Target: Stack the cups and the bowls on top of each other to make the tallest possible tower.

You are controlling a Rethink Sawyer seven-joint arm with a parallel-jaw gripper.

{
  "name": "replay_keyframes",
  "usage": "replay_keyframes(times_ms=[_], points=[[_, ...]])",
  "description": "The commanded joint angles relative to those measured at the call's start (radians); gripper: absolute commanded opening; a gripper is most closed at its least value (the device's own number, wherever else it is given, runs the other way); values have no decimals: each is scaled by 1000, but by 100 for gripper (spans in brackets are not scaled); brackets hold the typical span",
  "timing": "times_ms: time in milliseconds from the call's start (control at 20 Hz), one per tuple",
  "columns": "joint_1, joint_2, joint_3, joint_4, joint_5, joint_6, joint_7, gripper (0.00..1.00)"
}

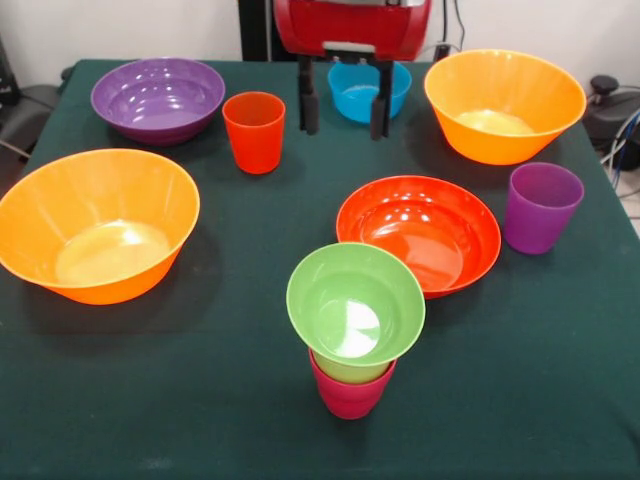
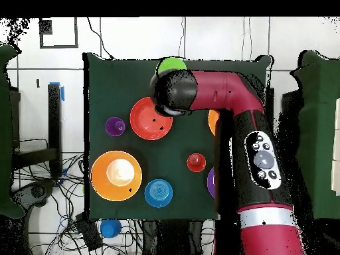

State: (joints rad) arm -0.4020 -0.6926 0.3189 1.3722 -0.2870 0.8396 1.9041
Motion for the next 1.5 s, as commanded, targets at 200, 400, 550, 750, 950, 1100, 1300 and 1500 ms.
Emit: replay_keyframes(times_ms=[200, 400, 550, 750, 950, 1100, 1300, 1500], points=[[5, -33, 16, 280, -133, -177, -95, 100], [-12, -57, 15, 331, -166, -226, -101, 100], [-21, -77, 10, 379, -183, -242, -98, 100], [-35, -100, 8, 447, -200, -262, -86, 100], [-40, -102, 3, 484, -238, -290, -77, 100], [-45, -84, 3, 480, -257, -307, -62, 100], [-47, -64, -1, 484, -285, -335, -48, 100], [-47, -50, -6, 483, -310, -365, -34, 100]])
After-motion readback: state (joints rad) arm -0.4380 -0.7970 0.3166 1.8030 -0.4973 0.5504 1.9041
